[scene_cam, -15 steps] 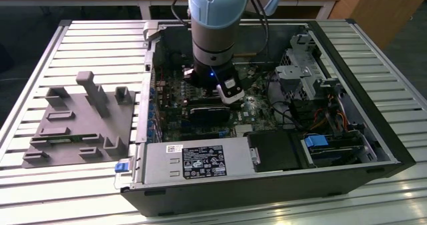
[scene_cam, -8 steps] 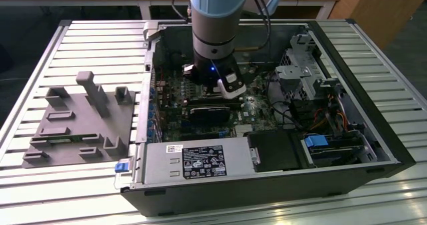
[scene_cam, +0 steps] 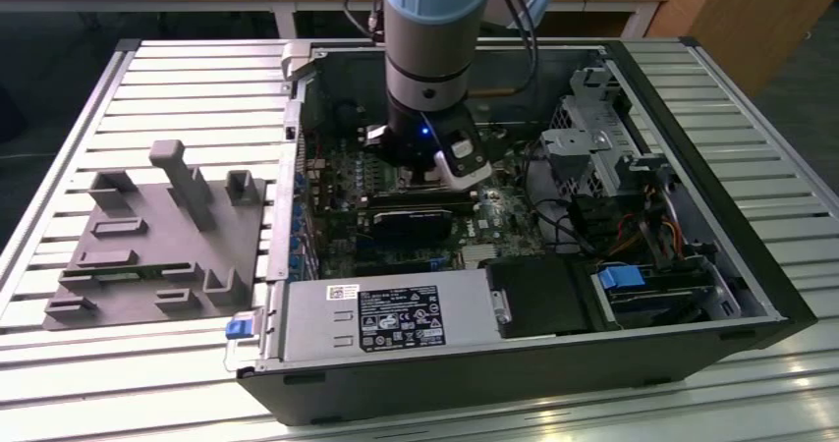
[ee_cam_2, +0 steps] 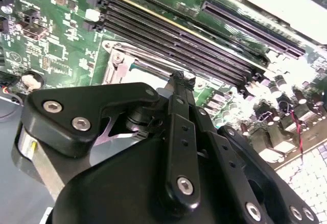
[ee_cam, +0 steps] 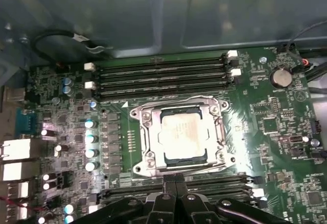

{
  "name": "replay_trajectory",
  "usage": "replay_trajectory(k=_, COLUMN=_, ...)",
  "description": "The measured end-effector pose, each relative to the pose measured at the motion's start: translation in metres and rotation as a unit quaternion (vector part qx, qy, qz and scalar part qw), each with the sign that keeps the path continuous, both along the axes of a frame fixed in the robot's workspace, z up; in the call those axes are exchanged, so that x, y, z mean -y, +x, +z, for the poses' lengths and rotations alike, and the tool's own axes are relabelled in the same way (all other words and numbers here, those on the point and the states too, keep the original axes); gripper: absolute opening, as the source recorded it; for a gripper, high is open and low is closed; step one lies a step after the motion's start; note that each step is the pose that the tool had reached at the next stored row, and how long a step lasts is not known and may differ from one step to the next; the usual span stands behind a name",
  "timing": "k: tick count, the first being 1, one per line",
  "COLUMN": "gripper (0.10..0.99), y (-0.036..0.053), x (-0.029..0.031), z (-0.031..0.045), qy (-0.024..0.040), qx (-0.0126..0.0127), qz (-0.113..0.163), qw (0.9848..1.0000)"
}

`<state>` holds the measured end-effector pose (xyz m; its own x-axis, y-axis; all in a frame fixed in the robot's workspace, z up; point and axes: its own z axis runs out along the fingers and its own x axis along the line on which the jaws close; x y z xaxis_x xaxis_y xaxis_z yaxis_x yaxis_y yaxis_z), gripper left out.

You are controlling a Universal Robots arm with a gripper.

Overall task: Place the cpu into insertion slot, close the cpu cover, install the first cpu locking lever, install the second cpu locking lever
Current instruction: 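Install the second cpu locking lever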

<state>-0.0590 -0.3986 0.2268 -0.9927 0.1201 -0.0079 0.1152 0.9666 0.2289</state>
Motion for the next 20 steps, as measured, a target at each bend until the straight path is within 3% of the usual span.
replay_trajectory(k=5, gripper=0.102, y=0.0087, x=-0.0050, z=-0.0001, qy=-0.0005, qx=-0.0012, qz=0.000, qw=1.0000)
replay_trajectory(k=12, gripper=0.102, y=0.0152, x=-0.0186, z=0.0000, qy=-0.0036, qx=-0.0018, qz=0.000, qw=1.0000)
replay_trajectory(k=20, gripper=0.102, y=0.0171, x=-0.0331, z=0.0000, qy=-0.0142, qx=-0.0017, qz=0.000, qw=0.9999)
